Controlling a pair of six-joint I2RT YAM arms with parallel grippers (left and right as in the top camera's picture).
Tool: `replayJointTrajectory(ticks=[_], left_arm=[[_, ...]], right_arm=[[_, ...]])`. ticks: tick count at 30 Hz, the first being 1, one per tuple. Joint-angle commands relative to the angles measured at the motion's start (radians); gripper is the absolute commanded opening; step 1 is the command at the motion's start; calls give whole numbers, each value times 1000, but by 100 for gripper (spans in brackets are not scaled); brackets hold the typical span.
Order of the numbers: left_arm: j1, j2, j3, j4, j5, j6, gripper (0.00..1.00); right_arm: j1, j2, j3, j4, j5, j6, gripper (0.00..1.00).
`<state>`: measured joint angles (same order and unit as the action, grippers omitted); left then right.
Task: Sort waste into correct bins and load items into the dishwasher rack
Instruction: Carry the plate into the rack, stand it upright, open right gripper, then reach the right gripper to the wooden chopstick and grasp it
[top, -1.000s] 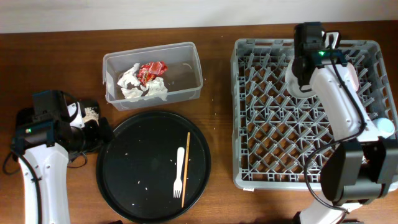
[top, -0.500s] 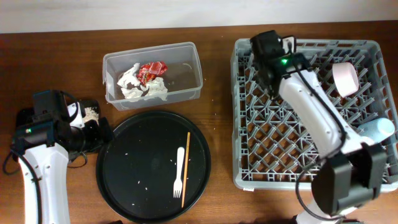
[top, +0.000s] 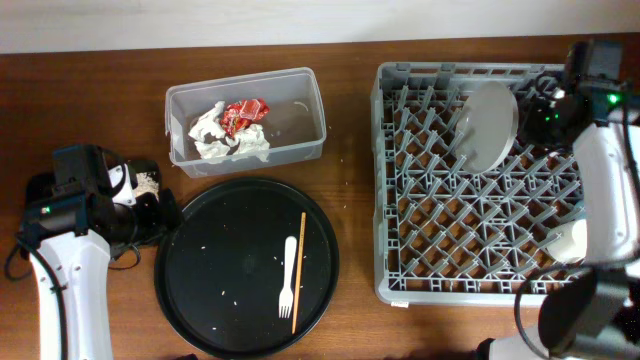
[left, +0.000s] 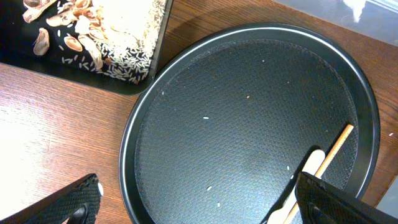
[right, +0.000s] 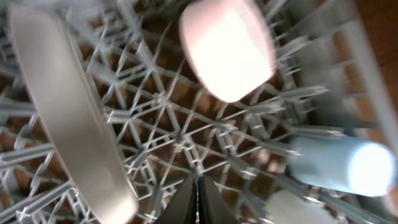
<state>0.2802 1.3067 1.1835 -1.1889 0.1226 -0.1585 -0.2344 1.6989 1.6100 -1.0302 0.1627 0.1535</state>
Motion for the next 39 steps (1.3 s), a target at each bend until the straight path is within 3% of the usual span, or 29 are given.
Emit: replayJointTrajectory(ticks=[1, 4, 8, 11, 14, 18, 23, 29, 31, 35, 39], left_arm=[[4, -13, 14, 2, 3, -9, 99], [4, -13, 14, 3, 3, -9, 99], [4, -13, 14, 2, 3, -9, 99], [4, -13, 14, 2, 3, -9, 99], [4, -13, 14, 2, 3, -9, 99], [4, -13, 14, 2, 3, -9, 99], [4, -13, 14, 3, 3, -9, 99], [4, -13, 14, 6, 3, -9, 99], [4, -13, 14, 6, 3, -9, 99], [4, -13, 14, 6, 3, -9, 99], [4, -13, 14, 6, 3, -9, 99]], right_arm=[[-2, 87, 5, -3, -266, -67, 7], [-1, 84, 6, 16, -579, -254, 7], [-1, 80, 6, 3, -710, -341, 7], [-1, 80, 6, -21, -700, -341, 8], [-1, 63, 6, -39, -565, -288, 25], [8, -102, 6, -92, -465, -250, 37], [249, -198, 5, -255, -465, -218, 44], [757, -102, 3, -276, -419, 26, 50], [865, -39, 3, -266, -394, 95, 50], [1028, 115, 2, -199, -393, 282, 50], [1093, 242, -42, -144, -379, 416, 49]])
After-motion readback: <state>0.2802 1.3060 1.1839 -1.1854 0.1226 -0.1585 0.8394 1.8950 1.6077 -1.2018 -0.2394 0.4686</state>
